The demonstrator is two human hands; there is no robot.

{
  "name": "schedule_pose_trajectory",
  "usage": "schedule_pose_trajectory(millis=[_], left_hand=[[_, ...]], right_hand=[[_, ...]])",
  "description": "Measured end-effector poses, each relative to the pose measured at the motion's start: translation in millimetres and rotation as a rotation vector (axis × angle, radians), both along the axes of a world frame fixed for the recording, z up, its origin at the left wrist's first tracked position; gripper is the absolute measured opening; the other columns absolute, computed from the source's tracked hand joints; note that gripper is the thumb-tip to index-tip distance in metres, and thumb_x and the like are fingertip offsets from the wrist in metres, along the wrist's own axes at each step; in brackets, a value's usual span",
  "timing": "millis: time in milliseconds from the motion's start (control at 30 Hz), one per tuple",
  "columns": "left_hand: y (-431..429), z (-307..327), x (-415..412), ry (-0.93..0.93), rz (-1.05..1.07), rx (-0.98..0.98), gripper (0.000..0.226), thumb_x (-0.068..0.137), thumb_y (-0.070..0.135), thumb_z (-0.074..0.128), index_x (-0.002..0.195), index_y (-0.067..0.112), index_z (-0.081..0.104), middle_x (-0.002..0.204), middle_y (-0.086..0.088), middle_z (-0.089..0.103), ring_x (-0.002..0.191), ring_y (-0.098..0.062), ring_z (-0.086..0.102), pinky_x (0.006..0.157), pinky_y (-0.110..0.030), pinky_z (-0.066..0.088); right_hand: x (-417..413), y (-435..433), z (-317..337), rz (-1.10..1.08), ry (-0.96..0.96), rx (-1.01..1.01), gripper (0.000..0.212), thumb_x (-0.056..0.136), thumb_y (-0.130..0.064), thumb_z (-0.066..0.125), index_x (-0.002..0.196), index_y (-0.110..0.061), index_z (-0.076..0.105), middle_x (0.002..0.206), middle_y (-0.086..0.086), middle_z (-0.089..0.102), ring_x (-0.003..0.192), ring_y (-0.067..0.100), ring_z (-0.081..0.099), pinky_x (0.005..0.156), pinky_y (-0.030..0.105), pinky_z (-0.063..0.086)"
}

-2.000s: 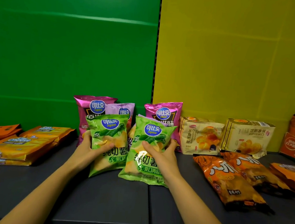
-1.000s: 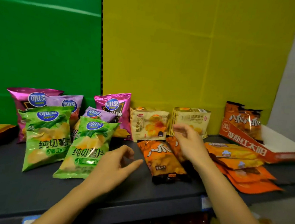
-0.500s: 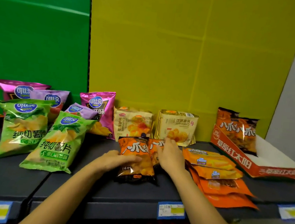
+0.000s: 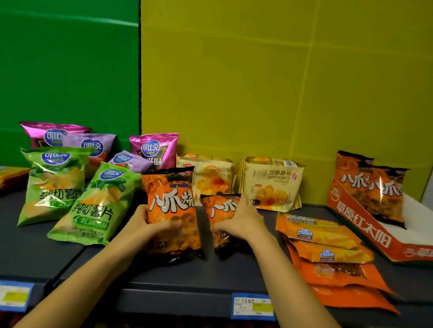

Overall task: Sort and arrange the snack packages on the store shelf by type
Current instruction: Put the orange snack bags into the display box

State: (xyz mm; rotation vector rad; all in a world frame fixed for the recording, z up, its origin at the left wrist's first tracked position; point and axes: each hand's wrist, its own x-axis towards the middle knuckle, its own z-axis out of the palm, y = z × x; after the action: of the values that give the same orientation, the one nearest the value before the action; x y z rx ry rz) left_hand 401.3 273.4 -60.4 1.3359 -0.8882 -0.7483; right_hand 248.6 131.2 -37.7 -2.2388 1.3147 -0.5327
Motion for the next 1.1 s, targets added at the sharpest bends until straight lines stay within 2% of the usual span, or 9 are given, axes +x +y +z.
schedule_pose_trajectory(millis=[133, 267, 367, 500, 600, 700, 900, 1000, 1100], left_hand=[[5.9, 20.7, -2.5, -0.009, 0.021, -0.169, 0.090, 0.038, 0.028, 0.082, 0.120, 0.021, 0.047, 0.111, -0.002, 0.065, 0.090, -0.018, 0.068, 0.054, -0.021, 0.056], [-0.9, 48.9, -13.2, -0.091, 0.007, -0.302, 0.058, 0.058, 0.017, 0.079, 0.107, 0.034, 0.054, 0.101, 0.004, 0.070, 0.083, -0.010, 0.071, 0.069, -0.025, 0.059], [-20.2, 66.7, -31.1, -0.141, -0.045, -0.352, 0.072, 0.049, 0.025, 0.080, 0.117, 0.028, 0.055, 0.106, 0.003, 0.073, 0.093, -0.014, 0.071, 0.072, -0.024, 0.059], [-55.7, 86.2, -70.3, -0.201, -0.083, -0.361, 0.095, 0.048, 0.031, 0.083, 0.133, 0.018, 0.042, 0.123, -0.005, 0.064, 0.112, -0.025, 0.062, 0.096, -0.047, 0.049], [-86.1, 94.5, -114.9, -0.222, -0.133, -0.355, 0.097, 0.046, 0.029, 0.083, 0.133, 0.017, 0.042, 0.123, -0.003, 0.064, 0.111, -0.022, 0.063, 0.093, -0.042, 0.050], [-118.3, 100.4, -163.2, -0.222, -0.157, -0.359, 0.087, 0.052, 0.018, 0.081, 0.131, 0.015, 0.044, 0.118, -0.001, 0.067, 0.106, -0.017, 0.066, 0.085, -0.033, 0.053], [-190.7, 106.2, -270.3, -0.165, -0.172, -0.323, 0.076, 0.065, 0.001, 0.077, 0.131, 0.010, 0.040, 0.119, -0.005, 0.064, 0.106, -0.021, 0.063, 0.084, -0.031, 0.052], [-230.4, 107.1, -315.0, -0.163, -0.169, -0.288, 0.054, 0.070, -0.004, 0.072, 0.114, 0.017, 0.051, 0.108, -0.001, 0.066, 0.099, -0.016, 0.063, 0.085, -0.030, 0.050], [-264.7, 100.3, -344.9, -0.166, -0.169, -0.232, 0.041, 0.073, -0.006, 0.070, 0.098, 0.024, 0.056, 0.106, 0.001, 0.066, 0.097, -0.013, 0.061, 0.092, -0.032, 0.046]], right_hand=[[-7.1, 12.5, 16.2, 0.036, -0.188, -0.138, 0.116, 0.060, -0.034, 0.082, 0.147, -0.013, 0.009, 0.146, 0.012, 0.033, 0.133, 0.031, 0.035, 0.106, 0.042, 0.036], [-37.9, 20.1, 50.2, 0.057, -0.419, -0.246, 0.109, 0.061, -0.034, 0.083, 0.146, -0.017, 0.016, 0.141, 0.005, 0.042, 0.128, 0.026, 0.042, 0.105, 0.040, 0.039], [-73.8, 14.1, 69.1, 0.030, -0.548, -0.257, 0.105, 0.063, -0.027, 0.082, 0.145, -0.021, 0.017, 0.141, 0.004, 0.042, 0.127, 0.023, 0.043, 0.103, 0.038, 0.040], [-131.4, -11.4, 79.5, -0.049, -0.677, -0.233, 0.102, 0.064, -0.022, 0.082, 0.143, -0.022, 0.019, 0.142, 0.002, 0.041, 0.126, 0.020, 0.044, 0.097, 0.030, 0.039], [-176.0, -40.3, 79.5, -0.111, -0.771, -0.217, 0.105, 0.059, -0.024, 0.085, 0.142, -0.023, 0.021, 0.139, 0.002, 0.044, 0.124, 0.020, 0.046, 0.103, 0.039, 0.041], [-224.2, -74.9, 78.4, -0.147, -0.881, -0.177, 0.101, 0.059, -0.027, 0.085, 0.140, -0.022, 0.024, 0.134, 0.000, 0.048, 0.119, 0.018, 0.051, 0.101, 0.040, 0.044], [-328.5, -144.6, 78.1, -0.181, -1.029, -0.071, 0.083, 0.072, -0.024, 0.075, 0.137, -0.022, 0.025, 0.125, 0.000, 0.050, 0.115, 0.023, 0.055, 0.096, 0.045, 0.049], [-366.9, -175.6, 77.2, -0.169, -1.089, 0.012, 0.074, 0.074, -0.018, 0.070, 0.134, -0.022, 0.027, 0.125, 0.003, 0.052, 0.107, 0.023, 0.058, 0.088, 0.041, 0.053], [-391.3, -203.4, 73.1, -0.146, -1.144, 0.087, 0.071, 0.071, -0.020, 0.071, 0.129, -0.025, 0.030, 0.123, 0.004, 0.054, 0.106, 0.025, 0.060, 0.086, 0.046, 0.053]])
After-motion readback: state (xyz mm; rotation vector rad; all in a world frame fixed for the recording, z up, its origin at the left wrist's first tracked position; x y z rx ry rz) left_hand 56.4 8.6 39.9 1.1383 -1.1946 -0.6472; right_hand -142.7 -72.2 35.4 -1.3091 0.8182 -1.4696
